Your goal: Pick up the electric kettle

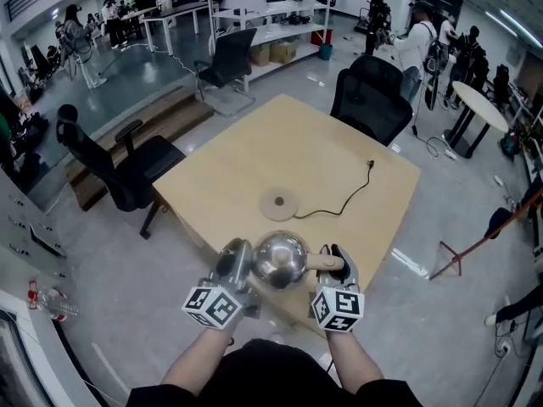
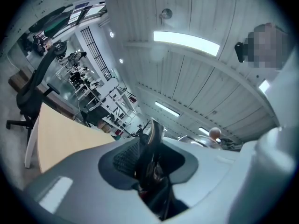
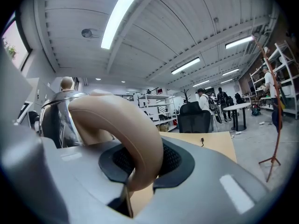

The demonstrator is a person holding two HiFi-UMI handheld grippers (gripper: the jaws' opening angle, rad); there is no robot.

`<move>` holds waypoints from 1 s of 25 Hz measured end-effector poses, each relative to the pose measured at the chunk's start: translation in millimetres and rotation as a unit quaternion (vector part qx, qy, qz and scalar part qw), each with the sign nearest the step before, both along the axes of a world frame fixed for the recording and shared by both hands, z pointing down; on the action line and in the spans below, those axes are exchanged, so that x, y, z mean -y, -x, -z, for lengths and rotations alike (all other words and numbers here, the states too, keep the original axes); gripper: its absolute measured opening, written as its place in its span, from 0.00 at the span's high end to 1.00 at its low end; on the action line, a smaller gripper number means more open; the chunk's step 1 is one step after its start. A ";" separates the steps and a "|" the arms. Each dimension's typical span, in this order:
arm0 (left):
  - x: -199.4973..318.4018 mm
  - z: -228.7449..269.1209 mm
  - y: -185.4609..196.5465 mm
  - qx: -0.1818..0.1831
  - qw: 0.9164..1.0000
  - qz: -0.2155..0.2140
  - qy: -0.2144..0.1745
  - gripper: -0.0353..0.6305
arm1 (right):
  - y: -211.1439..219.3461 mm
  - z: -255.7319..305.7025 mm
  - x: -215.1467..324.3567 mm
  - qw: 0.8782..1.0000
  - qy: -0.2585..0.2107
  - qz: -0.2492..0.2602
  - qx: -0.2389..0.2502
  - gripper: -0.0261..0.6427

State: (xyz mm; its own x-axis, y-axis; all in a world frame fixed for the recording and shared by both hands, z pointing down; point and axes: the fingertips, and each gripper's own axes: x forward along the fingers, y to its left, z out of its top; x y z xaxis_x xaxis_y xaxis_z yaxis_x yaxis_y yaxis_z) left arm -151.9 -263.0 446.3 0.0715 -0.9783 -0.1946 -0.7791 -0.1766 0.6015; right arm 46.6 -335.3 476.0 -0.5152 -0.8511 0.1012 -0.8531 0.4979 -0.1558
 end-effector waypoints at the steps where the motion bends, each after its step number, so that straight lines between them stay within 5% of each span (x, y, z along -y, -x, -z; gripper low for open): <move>1: -3.8 1.0 -0.1 -0.001 1.000 -0.002 -0.001 0.82 | -0.4 2.3 -3.9 1.000 -0.002 -0.002 -0.001 0.85; 15: -70.9 10.0 19.5 0.001 0.999 -0.033 -0.013 0.82 | 14.1 8.9 -88.7 0.999 -0.012 -0.032 -0.004 0.85; 25: -89.2 4.7 -22.0 -0.017 0.997 -0.078 0.003 0.81 | -32.7 8.0 -127.8 0.997 0.001 -0.081 -0.016 0.85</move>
State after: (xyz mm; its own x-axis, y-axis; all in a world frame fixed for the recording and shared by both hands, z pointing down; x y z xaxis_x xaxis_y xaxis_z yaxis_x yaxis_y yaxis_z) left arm -129.9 -173.8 441.7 0.2162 -0.9570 -0.1933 -0.7218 -0.2900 0.6285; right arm 79.2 -207.6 468.0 -0.3680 -0.9225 0.1164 -0.9267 0.3535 -0.1277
